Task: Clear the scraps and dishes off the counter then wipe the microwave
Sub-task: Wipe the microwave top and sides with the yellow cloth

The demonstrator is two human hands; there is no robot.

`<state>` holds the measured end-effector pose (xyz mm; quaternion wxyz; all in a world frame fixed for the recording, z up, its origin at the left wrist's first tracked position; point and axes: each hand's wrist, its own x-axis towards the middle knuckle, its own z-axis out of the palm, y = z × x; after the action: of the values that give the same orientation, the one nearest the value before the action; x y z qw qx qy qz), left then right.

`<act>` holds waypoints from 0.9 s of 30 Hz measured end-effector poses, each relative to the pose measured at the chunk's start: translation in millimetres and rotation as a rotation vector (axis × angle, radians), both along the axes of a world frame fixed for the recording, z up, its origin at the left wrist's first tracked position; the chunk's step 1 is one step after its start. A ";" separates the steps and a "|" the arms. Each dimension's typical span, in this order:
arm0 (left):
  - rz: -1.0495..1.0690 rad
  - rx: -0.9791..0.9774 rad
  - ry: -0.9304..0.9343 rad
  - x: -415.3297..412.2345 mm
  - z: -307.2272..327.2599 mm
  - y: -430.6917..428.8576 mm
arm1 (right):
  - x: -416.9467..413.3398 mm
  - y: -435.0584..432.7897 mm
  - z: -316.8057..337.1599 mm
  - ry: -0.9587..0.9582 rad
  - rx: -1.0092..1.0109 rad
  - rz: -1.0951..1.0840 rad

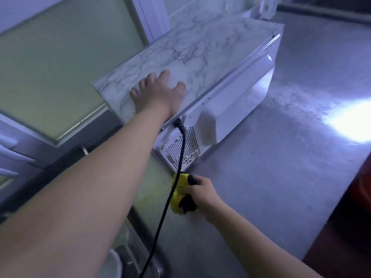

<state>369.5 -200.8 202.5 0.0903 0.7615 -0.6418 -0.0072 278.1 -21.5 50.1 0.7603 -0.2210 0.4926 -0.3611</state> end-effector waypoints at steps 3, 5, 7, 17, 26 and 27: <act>-0.019 0.002 0.001 -0.2 -0.1 3.1 | -39.3 23.5 6.7 0.141 -0.036 0.045; -0.026 -0.004 -0.001 0.2 0.3 4.5 | -72.9 36.7 14.9 0.219 -0.039 -0.046; -0.035 -0.004 -0.002 1.3 1.0 5.4 | -112.9 43.5 26.6 0.310 -0.024 -0.150; -0.008 0.004 0.043 5.1 -1.1 4.4 | -247.4 -19.2 67.0 0.132 -0.011 -0.126; 0.151 -0.238 0.259 -30.3 17.1 36.2 | -320.9 -101.5 64.8 -0.323 0.248 -0.098; 0.199 -0.327 0.313 -48.3 17.8 44.6 | -331.0 -109.1 64.5 -0.383 0.261 -0.065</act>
<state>321.1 -156.1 220.2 0.3109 0.7858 -0.5346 -0.0119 -52.9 -130.6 114.6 0.8499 -0.0322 0.3888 -0.3541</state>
